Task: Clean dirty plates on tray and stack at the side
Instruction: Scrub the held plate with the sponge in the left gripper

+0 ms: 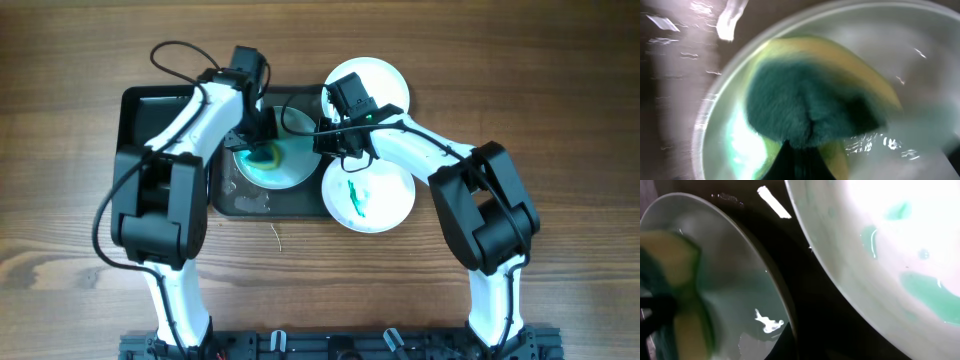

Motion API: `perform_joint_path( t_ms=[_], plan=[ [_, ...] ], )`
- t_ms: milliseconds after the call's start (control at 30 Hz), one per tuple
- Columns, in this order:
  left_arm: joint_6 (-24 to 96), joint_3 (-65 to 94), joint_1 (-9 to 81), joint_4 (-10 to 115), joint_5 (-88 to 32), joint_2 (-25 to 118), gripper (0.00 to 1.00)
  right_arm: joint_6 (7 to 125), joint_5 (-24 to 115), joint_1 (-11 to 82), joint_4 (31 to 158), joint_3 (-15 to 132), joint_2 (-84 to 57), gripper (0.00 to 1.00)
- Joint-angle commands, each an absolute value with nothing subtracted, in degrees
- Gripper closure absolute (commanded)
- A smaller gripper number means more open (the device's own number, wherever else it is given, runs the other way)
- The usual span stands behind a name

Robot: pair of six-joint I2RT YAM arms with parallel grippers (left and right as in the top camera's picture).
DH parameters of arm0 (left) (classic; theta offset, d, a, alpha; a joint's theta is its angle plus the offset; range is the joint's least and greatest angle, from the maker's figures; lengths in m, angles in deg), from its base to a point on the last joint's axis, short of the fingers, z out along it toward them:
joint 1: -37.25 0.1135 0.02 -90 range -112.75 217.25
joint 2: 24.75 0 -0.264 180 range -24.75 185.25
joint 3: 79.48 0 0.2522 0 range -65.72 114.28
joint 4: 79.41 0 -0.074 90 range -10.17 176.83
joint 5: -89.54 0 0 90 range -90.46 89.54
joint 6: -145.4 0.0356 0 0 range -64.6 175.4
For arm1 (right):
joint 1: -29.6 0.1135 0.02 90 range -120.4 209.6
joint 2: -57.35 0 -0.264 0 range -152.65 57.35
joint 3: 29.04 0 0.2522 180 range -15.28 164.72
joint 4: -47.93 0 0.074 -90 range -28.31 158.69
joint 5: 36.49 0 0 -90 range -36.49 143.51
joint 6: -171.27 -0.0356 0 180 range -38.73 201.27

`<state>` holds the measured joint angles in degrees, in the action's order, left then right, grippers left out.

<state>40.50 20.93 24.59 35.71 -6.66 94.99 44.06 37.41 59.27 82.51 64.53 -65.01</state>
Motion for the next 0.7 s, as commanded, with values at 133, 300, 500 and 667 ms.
perform_joint_path(
  t_ms=[133,300,500,667],
  plan=[
    [53.27,20.01,24.35,38.12,-30.35,96.87,0.96,43.75,38.48,59.03,83.65,63.9,-66.52,0.96],
    [47.12,20.01,24.41,42.88,-12.12,96.87,0.96,43.77,38.48,59.03,83.67,63.9,-66.52,0.96],
    [31.21,20.01,24.39,43.5,19.75,96.87,0.96,43.8,38.68,59.03,83.65,63.9,-66.52,0.96],
    [27.02,20.01,24.26,37.35,21.78,96.87,0.96,43.77,38.7,59.03,83.58,63.9,-66.52,0.96]
  ],
)
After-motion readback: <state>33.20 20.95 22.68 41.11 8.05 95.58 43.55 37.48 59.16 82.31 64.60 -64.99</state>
